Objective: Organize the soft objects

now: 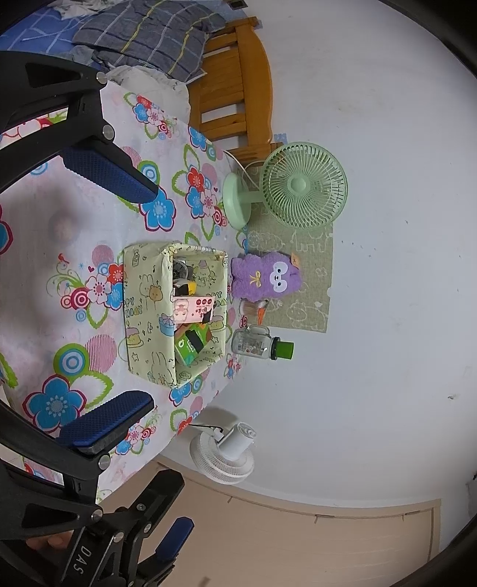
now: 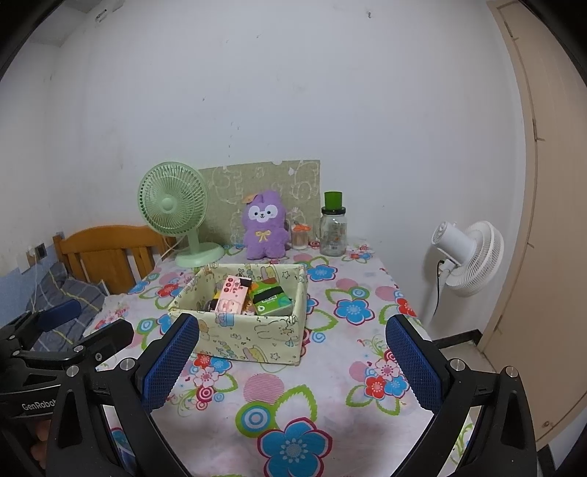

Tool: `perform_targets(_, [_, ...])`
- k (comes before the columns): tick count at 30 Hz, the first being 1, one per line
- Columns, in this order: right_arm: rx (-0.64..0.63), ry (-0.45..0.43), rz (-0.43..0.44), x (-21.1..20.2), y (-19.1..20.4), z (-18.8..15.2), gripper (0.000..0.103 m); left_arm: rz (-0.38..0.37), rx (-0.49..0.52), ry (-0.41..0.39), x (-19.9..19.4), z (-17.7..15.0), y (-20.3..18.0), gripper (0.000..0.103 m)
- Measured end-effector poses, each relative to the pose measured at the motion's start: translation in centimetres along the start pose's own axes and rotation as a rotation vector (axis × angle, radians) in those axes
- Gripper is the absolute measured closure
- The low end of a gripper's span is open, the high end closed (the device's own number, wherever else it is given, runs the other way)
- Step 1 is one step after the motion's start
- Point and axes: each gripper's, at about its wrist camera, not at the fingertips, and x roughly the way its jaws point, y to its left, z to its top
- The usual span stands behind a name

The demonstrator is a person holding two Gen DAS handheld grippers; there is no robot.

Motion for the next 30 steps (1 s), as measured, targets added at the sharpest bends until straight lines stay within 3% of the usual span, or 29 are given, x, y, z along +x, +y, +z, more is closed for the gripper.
perform_targets(30, [0.006,-0.007,0.002,-0.54,0.02,0.11,0.000,-0.006,0.004,-0.018,-0.46,-0.04,-0.21,0.000])
